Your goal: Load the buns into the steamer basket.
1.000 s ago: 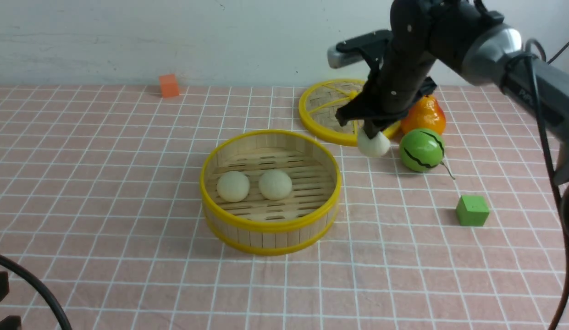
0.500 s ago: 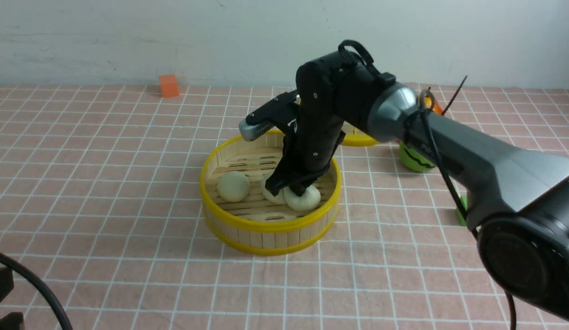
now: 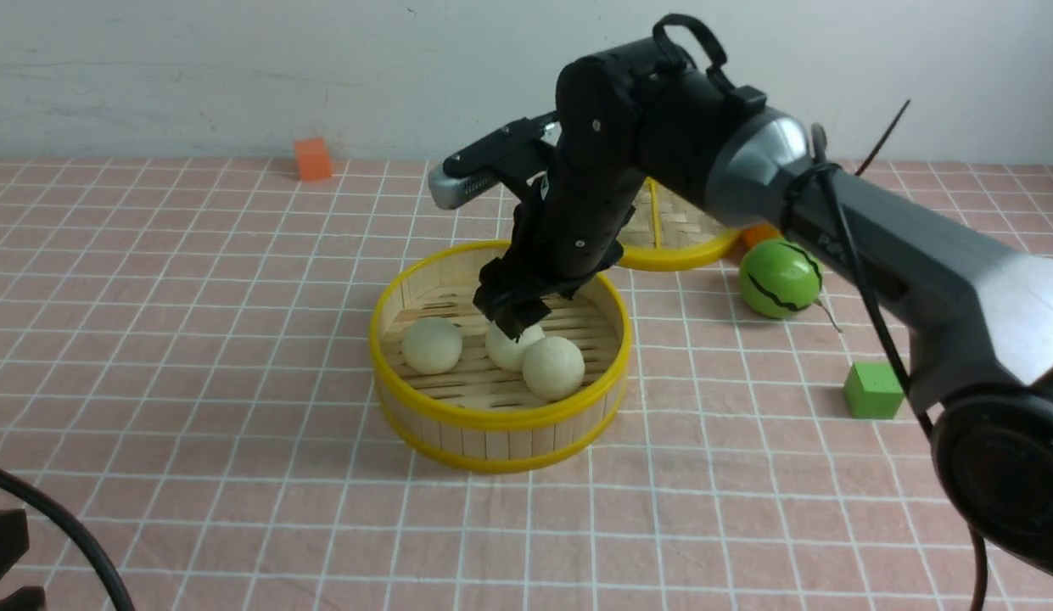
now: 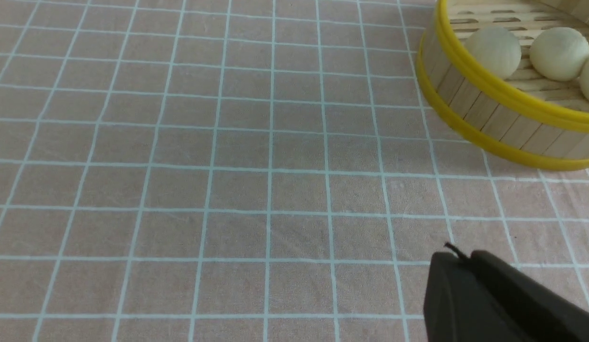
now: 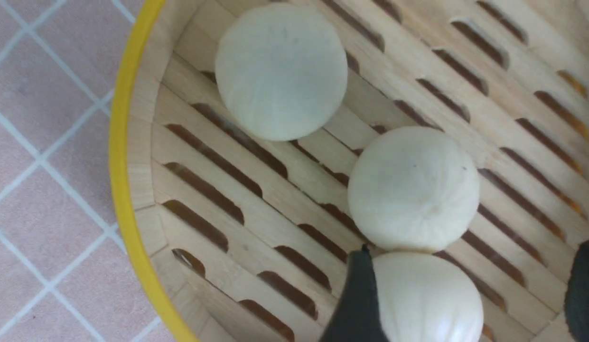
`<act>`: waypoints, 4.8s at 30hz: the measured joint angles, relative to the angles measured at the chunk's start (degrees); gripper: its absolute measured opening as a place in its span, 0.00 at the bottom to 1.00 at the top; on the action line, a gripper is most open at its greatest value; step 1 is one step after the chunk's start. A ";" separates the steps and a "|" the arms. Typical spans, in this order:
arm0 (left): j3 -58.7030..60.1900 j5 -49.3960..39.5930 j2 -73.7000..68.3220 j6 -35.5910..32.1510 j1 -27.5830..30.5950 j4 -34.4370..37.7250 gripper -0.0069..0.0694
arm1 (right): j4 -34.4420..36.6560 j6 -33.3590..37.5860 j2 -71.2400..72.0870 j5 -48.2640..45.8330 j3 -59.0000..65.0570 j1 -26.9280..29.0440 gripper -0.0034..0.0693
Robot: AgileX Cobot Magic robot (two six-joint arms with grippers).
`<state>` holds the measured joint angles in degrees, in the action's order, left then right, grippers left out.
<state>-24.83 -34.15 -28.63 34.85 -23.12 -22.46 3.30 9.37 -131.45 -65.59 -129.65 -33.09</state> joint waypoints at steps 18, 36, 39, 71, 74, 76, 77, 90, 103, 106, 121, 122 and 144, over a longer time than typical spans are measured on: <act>0.00 -0.17 0.00 0.00 0.00 0.87 0.14 | -1.29 -2.36 -2.81 -3.96 4.08 0.00 0.60; 0.00 -0.17 0.00 -0.37 0.00 0.82 0.16 | -5.04 -0.16 -1.22 -4.98 4.12 0.00 0.07; 0.00 -0.17 0.00 -0.43 0.00 0.82 0.16 | -5.12 1.95 -1.39 -5.10 4.12 0.00 0.07; -1.41 -0.70 20.33 -0.65 0.00 2.05 0.20 | 1.32 -0.68 25.23 -4.19 -2.73 0.00 0.20; -0.23 -0.63 21.22 -0.65 0.00 1.86 0.21 | 3.62 2.84 31.70 -6.27 -2.99 -0.18 0.03; 0.27 -0.52 21.22 -0.65 0.00 1.80 0.21 | 3.43 3.31 33.94 -6.89 -3.01 -0.18 0.02; 0.56 -0.56 21.22 -0.65 0.00 1.80 0.21 | 2.84 3.25 36.00 -6.90 -2.51 -0.18 0.02; 0.68 -2.48 21.22 -0.65 0.00 1.73 0.21 | -1.74 0.09 71.35 27.27 59.62 -0.18 0.04; 0.68 -2.69 21.22 -0.65 0.00 1.73 0.23 | -2.57 -4.44 100.69 75.67 109.78 -0.18 0.05; 0.68 -2.74 21.22 -0.65 0.00 1.73 0.23 | -2.57 -4.44 101.05 71.91 115.59 -0.18 0.05; 0.68 -3.17 21.22 -0.65 0.00 1.73 0.26 | -2.52 -4.44 106.36 68.11 131.03 0.80 0.06; 0.68 -3.17 21.22 -0.65 0.00 1.66 0.26 | -2.45 -4.44 106.79 67.84 131.03 0.95 0.06; 0.68 -3.26 21.22 -0.65 0.00 1.38 0.28 | 1.86 -4.48 132.03 43.67 130.58 27.63 0.05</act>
<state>-24.16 -37.42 -7.41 34.21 -23.12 -21.07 5.17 4.89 0.57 -21.92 0.93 -5.46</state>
